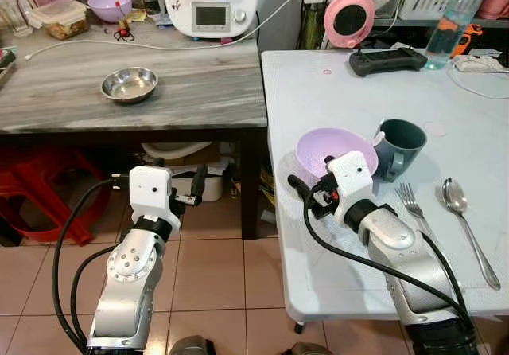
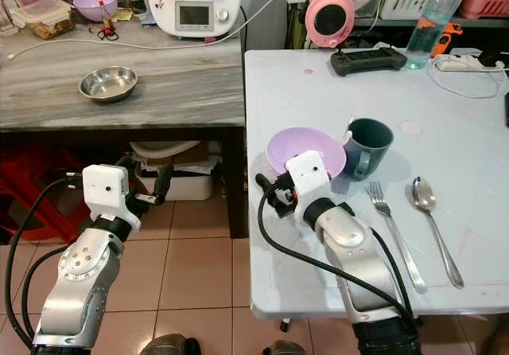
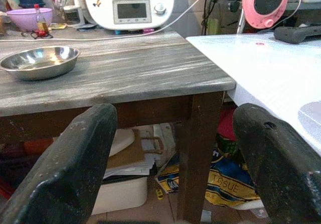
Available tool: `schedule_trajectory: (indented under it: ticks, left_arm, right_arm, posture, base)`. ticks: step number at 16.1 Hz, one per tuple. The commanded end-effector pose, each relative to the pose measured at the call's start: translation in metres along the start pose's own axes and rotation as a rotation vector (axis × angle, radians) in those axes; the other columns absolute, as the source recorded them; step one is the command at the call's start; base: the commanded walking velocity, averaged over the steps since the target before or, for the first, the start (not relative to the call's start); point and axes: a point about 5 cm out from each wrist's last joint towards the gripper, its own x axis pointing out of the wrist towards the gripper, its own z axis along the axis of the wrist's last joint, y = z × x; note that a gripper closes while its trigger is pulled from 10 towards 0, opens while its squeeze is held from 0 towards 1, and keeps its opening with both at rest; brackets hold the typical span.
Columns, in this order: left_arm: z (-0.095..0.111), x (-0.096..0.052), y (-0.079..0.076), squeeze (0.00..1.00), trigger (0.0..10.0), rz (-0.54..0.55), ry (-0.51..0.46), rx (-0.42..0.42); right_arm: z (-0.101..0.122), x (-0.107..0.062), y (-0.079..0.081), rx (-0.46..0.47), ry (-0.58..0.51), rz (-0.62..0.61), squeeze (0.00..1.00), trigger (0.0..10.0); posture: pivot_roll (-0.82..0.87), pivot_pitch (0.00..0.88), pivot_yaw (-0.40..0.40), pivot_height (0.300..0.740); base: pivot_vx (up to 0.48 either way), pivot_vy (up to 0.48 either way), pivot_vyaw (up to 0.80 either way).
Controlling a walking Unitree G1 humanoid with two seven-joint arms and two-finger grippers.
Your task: Setting the table
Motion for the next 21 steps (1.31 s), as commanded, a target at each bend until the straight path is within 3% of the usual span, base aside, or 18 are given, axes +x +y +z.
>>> schedule_trajectory:
  ticks: [1,2,3,4,12,21]
  left_arm:
    - [-0.003,0.000,0.001,0.00,10.0,0.001,0.020,0.002]
    - [-0.004,0.000,0.000,0.00,10.0,-0.001,0.025,0.000]
    - [-0.005,0.000,-0.001,0.00,10.0,-0.006,0.029,-0.003]
    - [-0.006,0.000,-0.002,0.00,10.0,-0.012,0.035,-0.005]
    - [-0.010,-0.003,-0.006,0.00,10.0,-0.046,0.064,-0.026]
    - [-0.010,-0.006,-0.010,0.00,10.0,-0.085,0.068,-0.051]
  right_arm:
    - [0.006,0.001,-0.002,-0.014,0.000,0.013,1.00,10.0]
    - [0.004,0.001,-0.005,-0.010,0.036,0.022,1.00,10.0]
    - [0.003,0.001,-0.009,-0.026,0.060,0.019,0.63,1.3]
    - [0.002,0.001,-0.012,-0.016,0.080,0.030,0.00,0.0]
    - [-0.002,0.000,-0.029,-0.050,0.222,0.186,0.00,0.0]
    - [0.001,-0.002,-0.033,-0.100,0.216,0.213,0.00,0.0]
  posture:
    - [-0.04,0.039,0.013,0.740]
    - [-0.04,0.041,0.014,0.740]
    - [-0.04,0.043,0.012,0.740]
    - [-0.04,0.043,0.012,0.740]
    - [-0.03,0.047,0.010,0.740]
    - [-0.03,0.055,0.009,0.740]
  base:
    - [0.000,0.000,0.00]
    - [0.000,0.000,0.00]
    - [0.000,0.000,0.00]
    - [0.000,0.000,0.00]
    - [0.000,0.000,0.00]
    - [0.000,0.000,0.00]
